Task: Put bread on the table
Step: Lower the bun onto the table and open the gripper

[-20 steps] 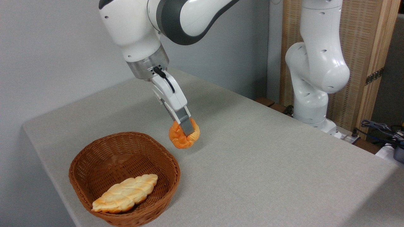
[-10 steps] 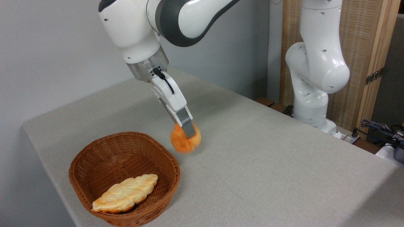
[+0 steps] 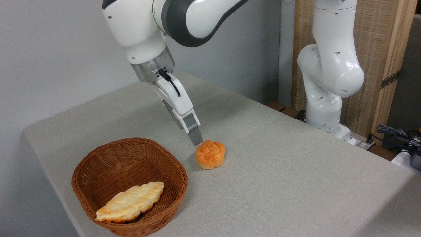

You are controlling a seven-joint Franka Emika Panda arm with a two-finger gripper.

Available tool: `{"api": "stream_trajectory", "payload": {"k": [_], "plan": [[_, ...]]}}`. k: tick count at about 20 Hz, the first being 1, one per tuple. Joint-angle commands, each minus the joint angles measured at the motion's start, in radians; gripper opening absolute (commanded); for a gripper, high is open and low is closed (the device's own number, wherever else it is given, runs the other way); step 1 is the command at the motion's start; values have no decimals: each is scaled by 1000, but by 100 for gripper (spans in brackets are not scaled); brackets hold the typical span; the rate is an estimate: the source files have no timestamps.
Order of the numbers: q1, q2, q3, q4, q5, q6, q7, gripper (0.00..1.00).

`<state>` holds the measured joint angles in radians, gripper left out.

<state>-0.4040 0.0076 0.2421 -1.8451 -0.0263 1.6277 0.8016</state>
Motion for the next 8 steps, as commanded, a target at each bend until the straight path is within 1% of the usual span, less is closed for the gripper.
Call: {"api": "stream_trajectory", "payload": {"k": [1, 3, 5, 8], "plan": [[2, -15, 43, 20, -4, 88, 1, 100], [2, -17, 54, 30, -6, 148, 1, 100], [2, -12, 63, 55, -11, 170, 1, 100], [2, -6, 68, 55, -37, 246, 1, 100]]}}
